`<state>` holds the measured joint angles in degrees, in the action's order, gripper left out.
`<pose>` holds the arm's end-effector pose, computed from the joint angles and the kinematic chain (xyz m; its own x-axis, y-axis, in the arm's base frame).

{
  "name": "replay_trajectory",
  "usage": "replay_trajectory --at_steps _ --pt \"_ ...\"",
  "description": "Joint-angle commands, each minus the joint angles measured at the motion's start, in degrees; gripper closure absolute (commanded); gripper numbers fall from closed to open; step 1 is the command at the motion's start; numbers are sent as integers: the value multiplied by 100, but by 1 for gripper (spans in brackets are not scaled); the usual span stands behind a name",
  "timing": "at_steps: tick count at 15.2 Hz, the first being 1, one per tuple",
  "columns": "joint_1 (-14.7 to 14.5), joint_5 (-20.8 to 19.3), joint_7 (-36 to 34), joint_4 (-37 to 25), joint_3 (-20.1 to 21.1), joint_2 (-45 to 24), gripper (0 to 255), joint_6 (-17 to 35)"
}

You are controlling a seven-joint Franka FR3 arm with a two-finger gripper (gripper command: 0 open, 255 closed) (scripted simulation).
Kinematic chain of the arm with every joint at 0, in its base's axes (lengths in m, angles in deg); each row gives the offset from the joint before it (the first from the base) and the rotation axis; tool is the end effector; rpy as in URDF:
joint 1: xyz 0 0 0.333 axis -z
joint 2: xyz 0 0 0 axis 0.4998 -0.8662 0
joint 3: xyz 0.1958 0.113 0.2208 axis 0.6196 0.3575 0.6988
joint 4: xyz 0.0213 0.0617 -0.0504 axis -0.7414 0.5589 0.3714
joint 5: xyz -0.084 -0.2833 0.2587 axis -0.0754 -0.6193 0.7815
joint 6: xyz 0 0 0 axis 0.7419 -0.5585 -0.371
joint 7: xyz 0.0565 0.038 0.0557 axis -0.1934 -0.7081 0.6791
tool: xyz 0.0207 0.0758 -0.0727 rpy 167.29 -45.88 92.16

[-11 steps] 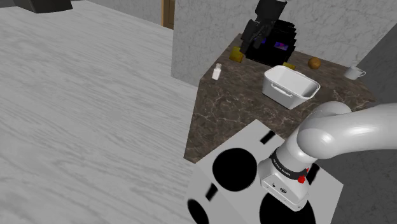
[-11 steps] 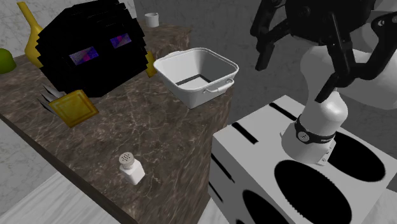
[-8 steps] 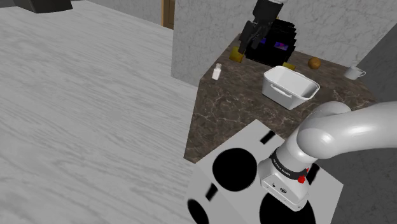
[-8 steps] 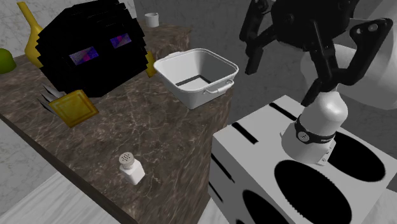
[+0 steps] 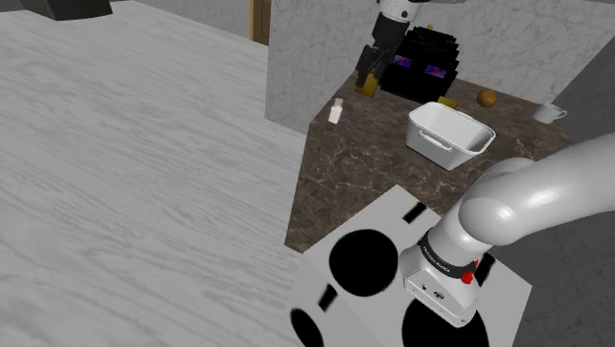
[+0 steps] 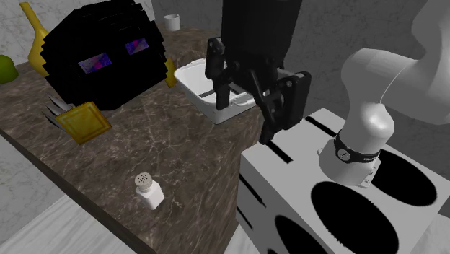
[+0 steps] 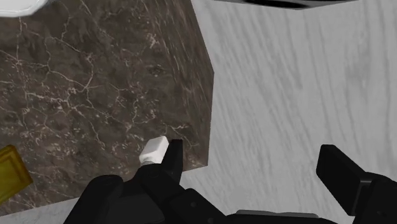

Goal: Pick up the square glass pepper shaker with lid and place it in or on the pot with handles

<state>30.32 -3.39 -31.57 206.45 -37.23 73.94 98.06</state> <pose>0.4079 -0.0541 0.5336 0.9921 0.1068 0.0660 0.1056 -0.9942 0.0203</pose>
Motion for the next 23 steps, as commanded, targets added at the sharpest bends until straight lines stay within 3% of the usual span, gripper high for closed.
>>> replay_trajectory --at_steps 1,9,17,23 --pt "1 1 165 -190 -110 -470 0 241" --pt "81 181 969 -1152 -538 -2211 0 848" --pt "307 603 1753 -2597 -717 -4052 0 1031" --pt "326 658 1789 -2363 -697 -4236 0 1444"
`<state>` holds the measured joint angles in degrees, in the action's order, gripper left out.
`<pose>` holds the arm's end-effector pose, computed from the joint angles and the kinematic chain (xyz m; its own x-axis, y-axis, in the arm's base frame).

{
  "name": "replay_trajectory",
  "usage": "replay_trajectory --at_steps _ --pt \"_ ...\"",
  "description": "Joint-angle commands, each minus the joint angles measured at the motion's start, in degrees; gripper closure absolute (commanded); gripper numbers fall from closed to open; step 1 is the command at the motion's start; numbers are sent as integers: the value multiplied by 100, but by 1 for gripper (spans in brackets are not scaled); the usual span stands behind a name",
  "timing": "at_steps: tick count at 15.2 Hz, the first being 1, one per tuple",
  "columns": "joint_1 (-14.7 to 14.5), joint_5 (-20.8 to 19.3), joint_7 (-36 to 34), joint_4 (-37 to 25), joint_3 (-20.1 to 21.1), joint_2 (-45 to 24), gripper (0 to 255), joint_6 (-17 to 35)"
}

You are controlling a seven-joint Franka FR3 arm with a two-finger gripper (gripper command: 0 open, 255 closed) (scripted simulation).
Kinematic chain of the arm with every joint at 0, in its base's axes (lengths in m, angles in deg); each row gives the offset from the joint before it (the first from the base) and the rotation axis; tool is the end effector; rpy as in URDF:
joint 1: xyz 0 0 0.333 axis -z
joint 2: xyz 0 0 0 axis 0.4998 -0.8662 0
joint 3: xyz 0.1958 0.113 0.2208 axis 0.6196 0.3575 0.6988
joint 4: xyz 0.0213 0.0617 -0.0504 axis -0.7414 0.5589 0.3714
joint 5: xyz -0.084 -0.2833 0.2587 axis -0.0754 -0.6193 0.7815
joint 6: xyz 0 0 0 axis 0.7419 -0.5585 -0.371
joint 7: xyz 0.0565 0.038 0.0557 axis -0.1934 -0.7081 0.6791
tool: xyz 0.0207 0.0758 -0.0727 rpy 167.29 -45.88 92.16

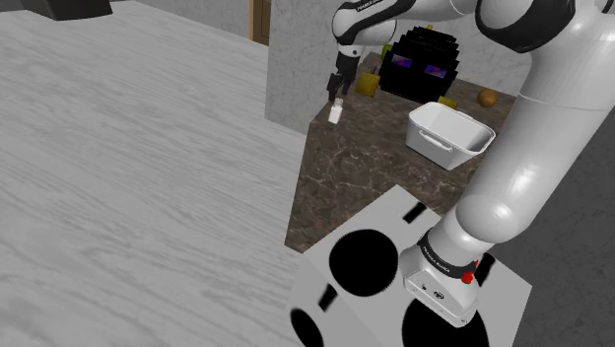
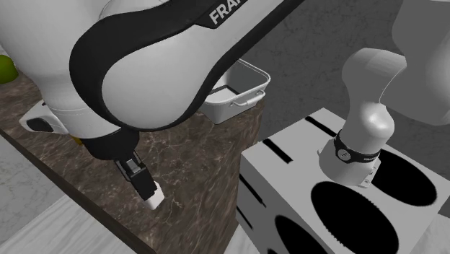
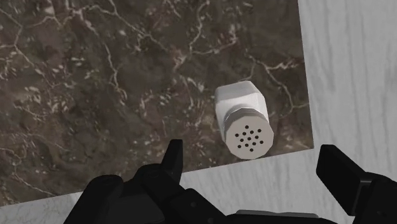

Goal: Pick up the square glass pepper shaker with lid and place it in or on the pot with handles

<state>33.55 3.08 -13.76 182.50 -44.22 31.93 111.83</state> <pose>0.5882 -0.1652 0.3805 0.9821 0.1881 -0.0011 0.1881 -0.9821 0.0074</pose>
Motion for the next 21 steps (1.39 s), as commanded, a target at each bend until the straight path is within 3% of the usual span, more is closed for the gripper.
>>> replay_trajectory --at_steps 1,10,11,21 --pt "6 21 14 66 5 -68 0 135" --pt "7 27 18 85 7 -88 0 173" --pt "7 27 18 85 7 -88 255 173" --pt "5 16 12 52 4 -54 255 107"
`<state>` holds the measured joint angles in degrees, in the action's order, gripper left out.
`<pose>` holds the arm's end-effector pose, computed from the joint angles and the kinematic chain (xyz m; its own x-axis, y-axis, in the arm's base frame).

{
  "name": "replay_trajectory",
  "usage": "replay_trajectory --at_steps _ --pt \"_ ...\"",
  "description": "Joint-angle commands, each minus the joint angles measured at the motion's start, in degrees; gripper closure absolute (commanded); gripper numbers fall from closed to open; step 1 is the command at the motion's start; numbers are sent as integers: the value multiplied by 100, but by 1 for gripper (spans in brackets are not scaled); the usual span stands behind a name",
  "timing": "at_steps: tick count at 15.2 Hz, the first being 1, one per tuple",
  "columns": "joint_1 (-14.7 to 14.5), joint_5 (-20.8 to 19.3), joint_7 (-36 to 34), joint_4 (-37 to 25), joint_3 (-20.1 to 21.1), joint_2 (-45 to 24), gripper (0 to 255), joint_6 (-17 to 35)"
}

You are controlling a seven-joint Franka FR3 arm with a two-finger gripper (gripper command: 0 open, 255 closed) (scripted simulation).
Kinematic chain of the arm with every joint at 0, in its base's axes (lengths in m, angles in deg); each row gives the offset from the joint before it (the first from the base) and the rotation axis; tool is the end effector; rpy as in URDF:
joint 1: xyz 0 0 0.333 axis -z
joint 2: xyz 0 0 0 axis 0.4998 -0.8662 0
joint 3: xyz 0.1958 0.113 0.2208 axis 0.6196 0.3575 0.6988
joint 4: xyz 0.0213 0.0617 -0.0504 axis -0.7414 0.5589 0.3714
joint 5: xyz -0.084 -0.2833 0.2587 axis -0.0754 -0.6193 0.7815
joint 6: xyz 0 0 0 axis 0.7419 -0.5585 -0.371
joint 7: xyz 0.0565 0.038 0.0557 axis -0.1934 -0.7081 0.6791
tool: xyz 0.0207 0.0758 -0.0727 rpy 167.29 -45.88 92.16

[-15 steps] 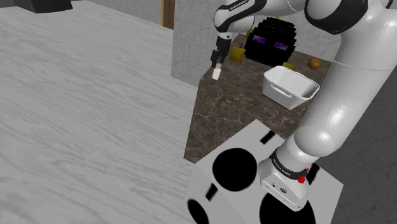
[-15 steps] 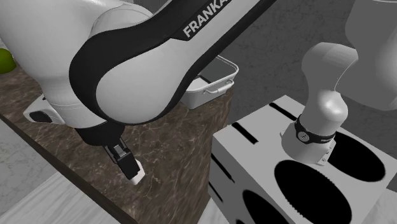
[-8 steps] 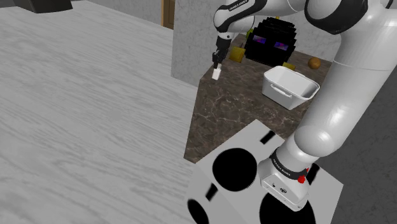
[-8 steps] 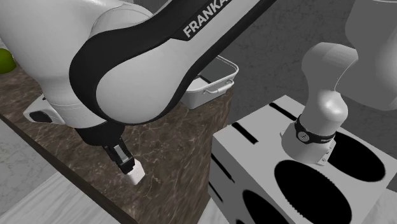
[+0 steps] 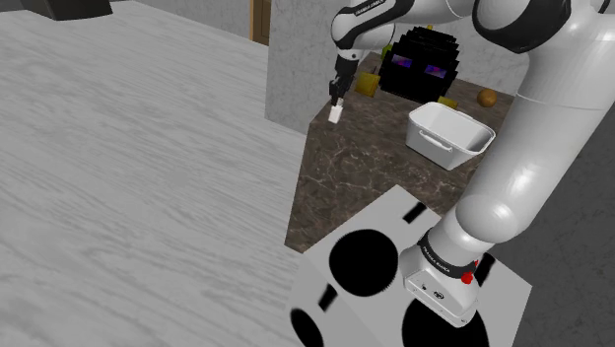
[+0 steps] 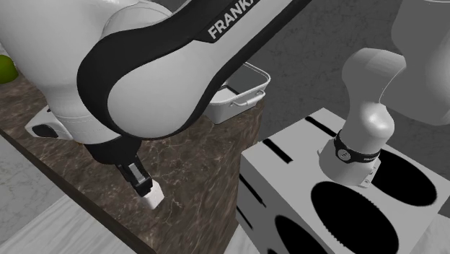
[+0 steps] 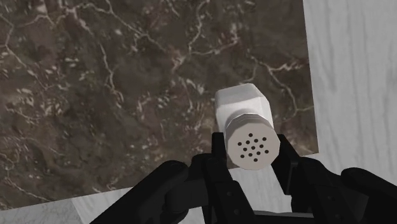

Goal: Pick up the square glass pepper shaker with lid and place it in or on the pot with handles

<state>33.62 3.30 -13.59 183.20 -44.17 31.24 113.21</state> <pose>0.5882 -0.1655 0.3698 0.9821 0.1881 -0.0009 0.1881 -0.9821 0.0074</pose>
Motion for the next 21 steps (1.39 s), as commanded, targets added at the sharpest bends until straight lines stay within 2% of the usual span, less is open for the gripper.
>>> replay_trajectory --at_steps 1,21 --pt "-4 -16 -11 -52 -5 49 255 -100" --pt "-25 -148 -93 -1041 -37 492 255 -1519"
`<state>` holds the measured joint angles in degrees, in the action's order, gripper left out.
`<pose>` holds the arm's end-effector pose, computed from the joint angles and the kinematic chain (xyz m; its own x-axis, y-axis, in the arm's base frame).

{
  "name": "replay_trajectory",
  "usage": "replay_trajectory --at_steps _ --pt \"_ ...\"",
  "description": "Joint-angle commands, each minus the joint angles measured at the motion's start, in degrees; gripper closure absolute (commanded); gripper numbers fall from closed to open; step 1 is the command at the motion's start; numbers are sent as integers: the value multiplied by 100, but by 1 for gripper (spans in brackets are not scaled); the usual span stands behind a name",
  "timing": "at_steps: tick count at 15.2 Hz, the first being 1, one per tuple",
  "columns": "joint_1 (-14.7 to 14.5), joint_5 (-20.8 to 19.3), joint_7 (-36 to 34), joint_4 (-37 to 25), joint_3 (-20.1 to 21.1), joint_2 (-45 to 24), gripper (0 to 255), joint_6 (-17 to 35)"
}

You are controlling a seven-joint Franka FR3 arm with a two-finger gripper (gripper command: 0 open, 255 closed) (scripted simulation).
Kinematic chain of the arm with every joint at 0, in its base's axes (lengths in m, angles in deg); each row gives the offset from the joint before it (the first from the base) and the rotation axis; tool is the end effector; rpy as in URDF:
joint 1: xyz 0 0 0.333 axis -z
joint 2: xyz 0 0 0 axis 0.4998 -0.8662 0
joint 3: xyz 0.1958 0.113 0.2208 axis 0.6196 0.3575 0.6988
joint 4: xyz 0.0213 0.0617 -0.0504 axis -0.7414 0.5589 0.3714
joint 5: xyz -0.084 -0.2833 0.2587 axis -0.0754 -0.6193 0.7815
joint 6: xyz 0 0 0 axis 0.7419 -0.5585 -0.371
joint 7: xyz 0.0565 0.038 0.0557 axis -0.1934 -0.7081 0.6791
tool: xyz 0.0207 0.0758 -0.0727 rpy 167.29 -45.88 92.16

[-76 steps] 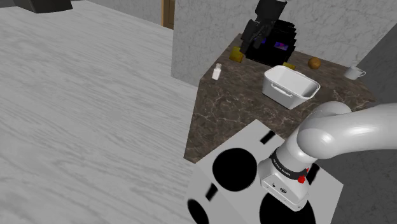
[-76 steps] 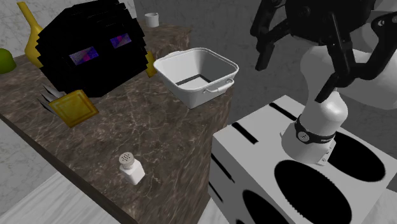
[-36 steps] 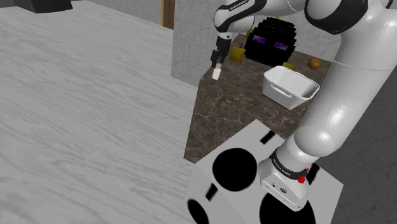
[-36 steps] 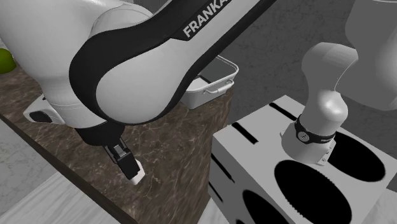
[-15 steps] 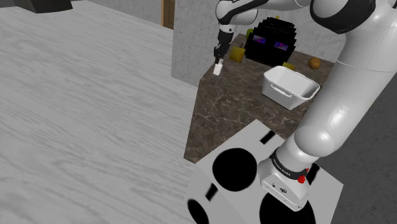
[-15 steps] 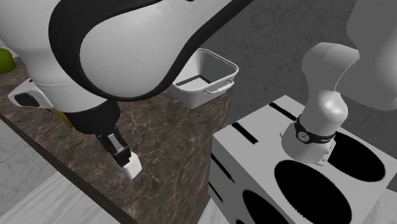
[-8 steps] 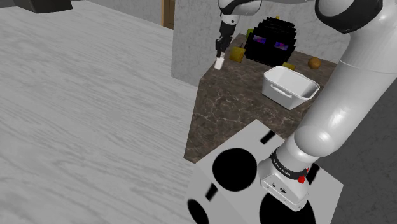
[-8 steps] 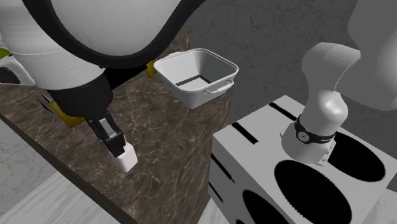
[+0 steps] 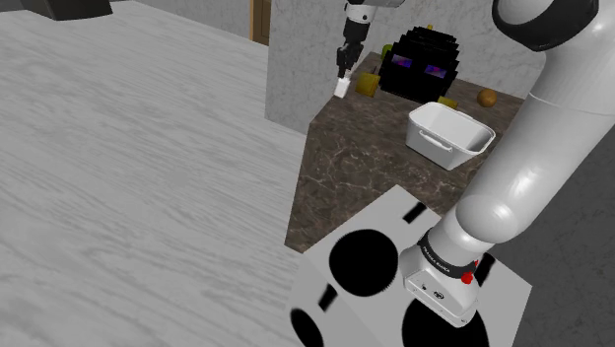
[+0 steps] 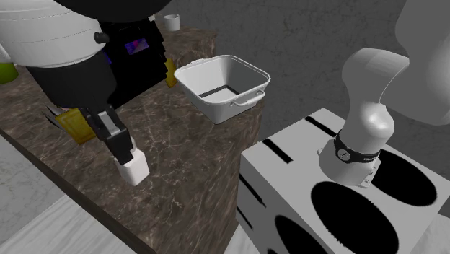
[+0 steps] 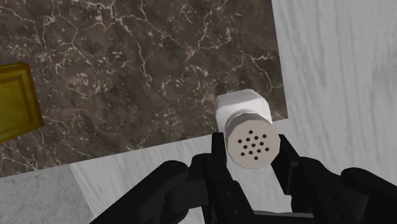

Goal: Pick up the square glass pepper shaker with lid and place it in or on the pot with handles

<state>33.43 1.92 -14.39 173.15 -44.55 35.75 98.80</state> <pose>0.5896 -0.1664 0.4771 0.9821 0.1883 -0.0007 0.1883 -0.9821 0.0078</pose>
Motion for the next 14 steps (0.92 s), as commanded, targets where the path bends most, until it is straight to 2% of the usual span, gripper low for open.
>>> replay_trajectory --at_steps 1,14 --pt "-6 -14 -15 -101 0 50 255 -152" --pt "10 -21 -18 -1094 -12 58 255 -1152"
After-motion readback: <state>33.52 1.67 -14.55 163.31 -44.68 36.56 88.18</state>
